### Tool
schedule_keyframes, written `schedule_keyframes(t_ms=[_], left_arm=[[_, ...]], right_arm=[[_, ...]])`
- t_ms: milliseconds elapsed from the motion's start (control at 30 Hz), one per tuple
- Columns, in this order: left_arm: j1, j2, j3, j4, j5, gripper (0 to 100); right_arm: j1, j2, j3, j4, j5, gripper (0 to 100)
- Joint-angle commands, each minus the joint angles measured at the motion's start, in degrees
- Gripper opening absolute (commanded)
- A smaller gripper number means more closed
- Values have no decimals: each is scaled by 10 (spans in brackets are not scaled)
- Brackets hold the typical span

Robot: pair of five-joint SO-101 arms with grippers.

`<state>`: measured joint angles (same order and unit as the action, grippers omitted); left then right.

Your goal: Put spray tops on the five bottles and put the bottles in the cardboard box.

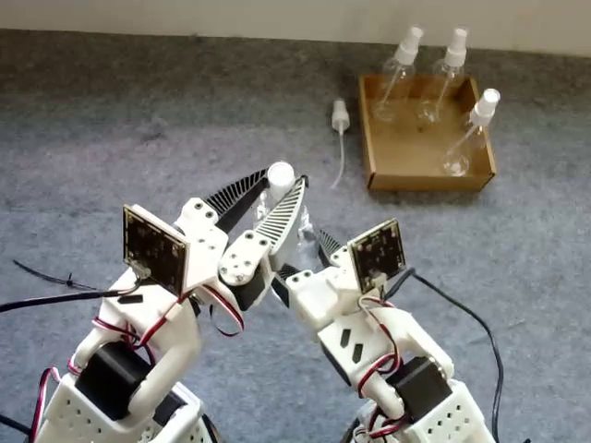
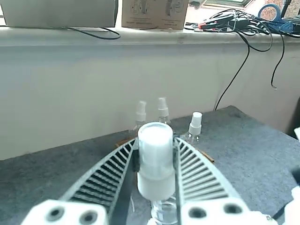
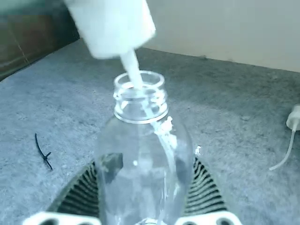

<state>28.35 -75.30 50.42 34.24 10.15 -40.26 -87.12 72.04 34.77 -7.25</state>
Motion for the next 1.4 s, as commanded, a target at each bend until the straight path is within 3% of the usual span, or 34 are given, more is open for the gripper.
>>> schedule_keyframes(t_ms=[0,367,633,900,1167,1367], left_arm=[[-13,-1,-3,4,4,4],[27,3,0,3,2,4],[5,3,0,4,2,4],[25,3,0,6,4,4],[27,2,-17,74,4,4],[27,3,-20,79,2,4]], right_arm=[[-7,-44,-28,-17,-4,5],[-6,-74,25,-57,-4,5],[-5,-74,22,-56,38,5],[-4,-29,22,-58,37,5],[-4,-9,24,-58,39,5],[-4,-9,23,-58,37,5]])
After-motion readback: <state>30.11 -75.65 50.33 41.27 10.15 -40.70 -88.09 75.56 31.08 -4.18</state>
